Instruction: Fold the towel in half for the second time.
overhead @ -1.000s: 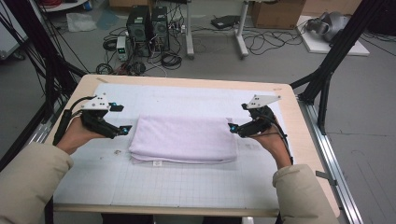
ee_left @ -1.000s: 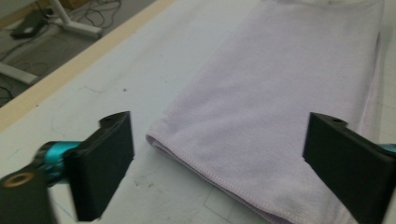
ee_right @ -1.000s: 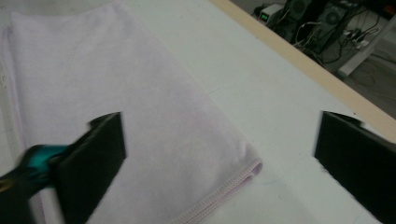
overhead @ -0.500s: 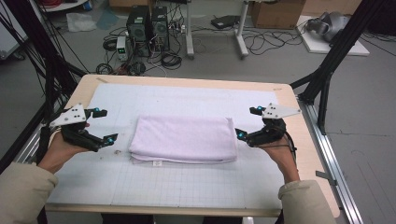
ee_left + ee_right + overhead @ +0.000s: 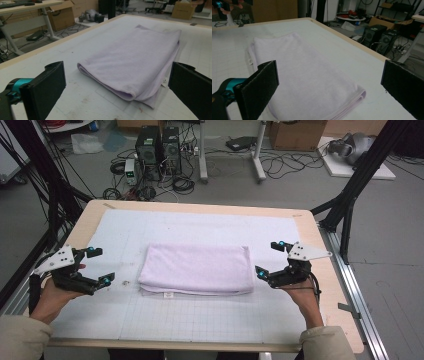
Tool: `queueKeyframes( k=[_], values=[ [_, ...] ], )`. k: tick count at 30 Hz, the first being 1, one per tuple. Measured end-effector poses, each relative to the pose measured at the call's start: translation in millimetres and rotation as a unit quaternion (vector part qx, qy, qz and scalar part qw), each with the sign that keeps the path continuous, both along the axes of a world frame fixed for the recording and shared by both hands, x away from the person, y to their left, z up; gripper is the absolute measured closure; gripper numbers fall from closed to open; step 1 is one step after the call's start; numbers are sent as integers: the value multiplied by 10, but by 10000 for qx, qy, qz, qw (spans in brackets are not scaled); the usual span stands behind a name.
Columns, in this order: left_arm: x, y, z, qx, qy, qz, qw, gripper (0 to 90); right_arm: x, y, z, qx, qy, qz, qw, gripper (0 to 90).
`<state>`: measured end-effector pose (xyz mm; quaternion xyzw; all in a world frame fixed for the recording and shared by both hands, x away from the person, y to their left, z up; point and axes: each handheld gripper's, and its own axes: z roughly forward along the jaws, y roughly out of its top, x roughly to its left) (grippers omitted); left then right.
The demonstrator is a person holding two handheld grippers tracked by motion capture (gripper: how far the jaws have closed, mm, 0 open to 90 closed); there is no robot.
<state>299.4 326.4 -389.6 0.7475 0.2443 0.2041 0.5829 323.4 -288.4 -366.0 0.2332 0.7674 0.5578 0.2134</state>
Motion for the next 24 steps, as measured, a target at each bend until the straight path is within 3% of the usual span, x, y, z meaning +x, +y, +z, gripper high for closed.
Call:
queueKeyframes(
  k=[4,7,24],
  values=[
    [-84,41,-73,-235,-54,84,9997,17,-105,-52,-47,253,-115,9,9996,5],
    [-121,50,-122,-291,-67,151,9994,17,-169,-102,-113,386,-72,-59,9992,5],
    [-202,55,-225,-288,-47,148,9995,17,-397,-240,-361,558,-148,-347,9977,5]
  ],
)
